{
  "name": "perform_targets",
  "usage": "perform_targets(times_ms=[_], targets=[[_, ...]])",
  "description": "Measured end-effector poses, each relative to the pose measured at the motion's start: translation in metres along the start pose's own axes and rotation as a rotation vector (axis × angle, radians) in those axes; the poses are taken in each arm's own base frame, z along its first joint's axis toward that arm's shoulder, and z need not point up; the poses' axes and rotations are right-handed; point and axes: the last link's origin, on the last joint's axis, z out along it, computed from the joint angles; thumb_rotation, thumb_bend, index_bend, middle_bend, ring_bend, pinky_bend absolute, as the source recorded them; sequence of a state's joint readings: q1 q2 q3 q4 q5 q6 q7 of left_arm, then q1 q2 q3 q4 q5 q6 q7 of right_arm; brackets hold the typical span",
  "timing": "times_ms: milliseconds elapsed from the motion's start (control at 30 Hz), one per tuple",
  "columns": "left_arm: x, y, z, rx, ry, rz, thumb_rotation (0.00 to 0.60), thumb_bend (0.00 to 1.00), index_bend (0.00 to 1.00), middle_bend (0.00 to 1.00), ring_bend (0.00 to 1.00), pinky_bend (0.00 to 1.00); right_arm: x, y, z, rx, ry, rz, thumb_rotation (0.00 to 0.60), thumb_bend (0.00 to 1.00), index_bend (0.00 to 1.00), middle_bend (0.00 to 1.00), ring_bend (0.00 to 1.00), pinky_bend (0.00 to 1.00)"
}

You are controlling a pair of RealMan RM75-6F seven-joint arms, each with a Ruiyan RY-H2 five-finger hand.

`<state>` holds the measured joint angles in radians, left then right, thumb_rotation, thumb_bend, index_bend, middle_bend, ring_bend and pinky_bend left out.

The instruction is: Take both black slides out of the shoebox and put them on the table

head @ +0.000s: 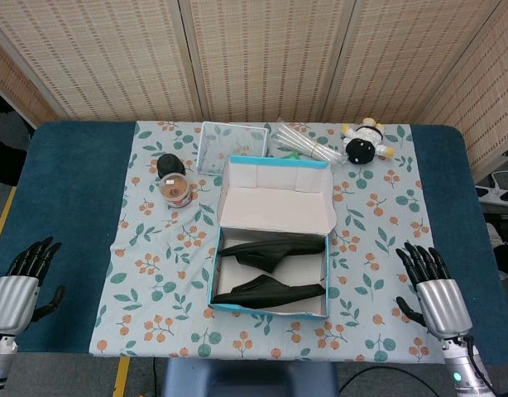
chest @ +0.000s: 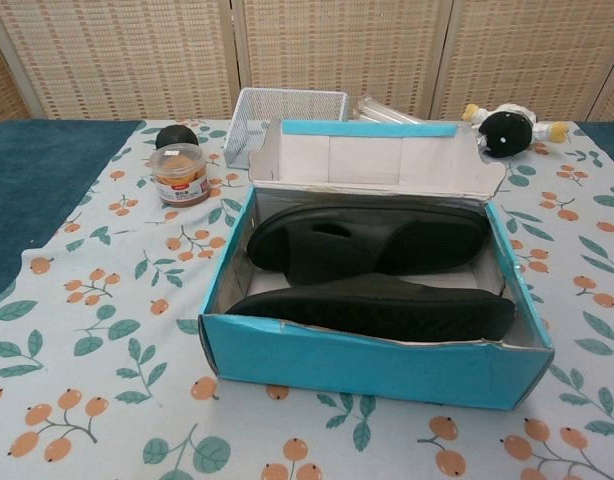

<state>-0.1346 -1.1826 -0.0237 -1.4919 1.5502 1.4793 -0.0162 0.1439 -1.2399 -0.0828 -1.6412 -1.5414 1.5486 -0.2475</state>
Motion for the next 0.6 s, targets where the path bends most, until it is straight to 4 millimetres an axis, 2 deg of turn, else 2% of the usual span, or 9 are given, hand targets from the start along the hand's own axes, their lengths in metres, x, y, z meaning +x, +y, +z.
perform_targets(times_ms=[133,233,400,600], targets=[[-0.002,0.000,0.002,0.004,-0.010,0.002,0.600,0.44,0.00,0.00,0.00,0.15,-0.002,-0.004,0.001,0.017,-0.004,0.016,0.600,0.20,0.00,0.00,0.00,0.04],[-0.006,0.002,0.005,0.001,-0.030,0.002,0.600,0.43,0.00,0.00,0.00,0.15,-0.003,-0.017,0.006,0.049,-0.010,0.068,0.600,0.20,0.00,0.03,0.00,0.17],[-0.006,0.005,0.007,-0.011,-0.029,-0.016,0.600,0.44,0.00,0.00,0.00,0.15,0.012,-0.060,0.031,0.149,-0.033,0.180,0.595,0.20,0.13,0.20,0.05,0.39],[-0.006,0.003,0.007,-0.008,-0.040,-0.024,0.600,0.44,0.00,0.00,0.00,0.15,0.032,-0.109,0.070,0.251,-0.115,0.209,0.581,0.20,0.24,0.27,0.11,0.47]])
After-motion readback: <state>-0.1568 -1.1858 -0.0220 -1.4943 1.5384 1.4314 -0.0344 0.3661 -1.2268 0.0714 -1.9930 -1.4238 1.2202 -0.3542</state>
